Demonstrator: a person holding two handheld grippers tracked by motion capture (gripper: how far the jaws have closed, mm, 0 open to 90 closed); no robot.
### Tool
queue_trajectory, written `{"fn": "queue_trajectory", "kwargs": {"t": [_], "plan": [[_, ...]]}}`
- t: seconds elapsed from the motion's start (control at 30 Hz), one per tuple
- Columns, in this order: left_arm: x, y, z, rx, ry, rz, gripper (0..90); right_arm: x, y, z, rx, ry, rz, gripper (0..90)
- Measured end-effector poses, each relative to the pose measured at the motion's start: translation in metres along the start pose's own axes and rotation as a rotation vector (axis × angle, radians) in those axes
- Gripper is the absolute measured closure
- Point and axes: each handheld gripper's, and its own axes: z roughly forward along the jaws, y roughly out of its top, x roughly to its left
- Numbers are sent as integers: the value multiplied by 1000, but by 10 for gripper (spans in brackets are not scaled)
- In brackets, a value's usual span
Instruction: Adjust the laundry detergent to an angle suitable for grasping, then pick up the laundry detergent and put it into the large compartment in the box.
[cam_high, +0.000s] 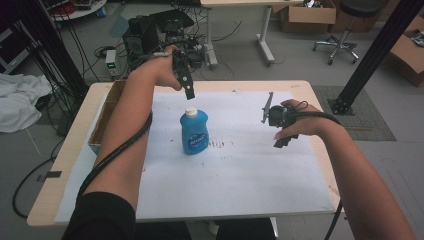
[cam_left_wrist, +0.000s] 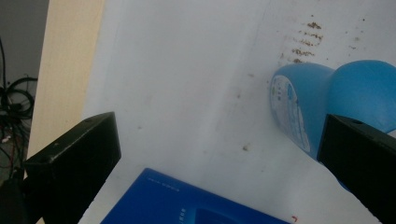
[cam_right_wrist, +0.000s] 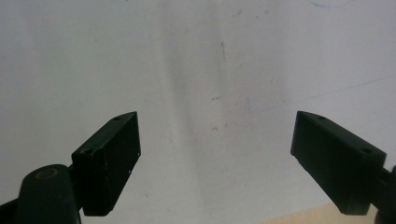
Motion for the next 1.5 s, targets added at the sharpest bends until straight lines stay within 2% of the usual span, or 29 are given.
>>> {"fn": "queue_trajectory", "kwargs": {"t": [0.17,0.37,0.53,0.57,0.77,0.87,0.93,1.07,1.2,1.5], "plan": [[-1,0,0,-5,-1,1,1,-3,-3,-2,-5,-10,23,160],[2,1,-1,-10,-4,-11,1,-1,-4,-2,-4,-4,17,160],[2,2,-1,2,14,-13,1,-2,-6,-1,-6,-7,27,160],[0,1,-3,-17,14,-23,1,-2,-5,0,-3,-11,29,160],[-4,-1,-11,-42,35,-10,1,-1,-4,0,-10,-17,16,160],[-9,-1,-21,-74,31,-1,1,-1,-3,0,-7,-26,25,160],[-12,-2,-27,-76,37,7,1,-1,-2,-2,-8,-31,22,160],[-20,-8,-44,-131,30,17,1,1,0,-9,-29,-41,23,158],[-26,-13,-48,-154,20,20,1,2,0,-11,-29,-47,24,159],[-45,-29,-48,-152,9,10,1,6,0,-16,-34,-50,10,158]]}}
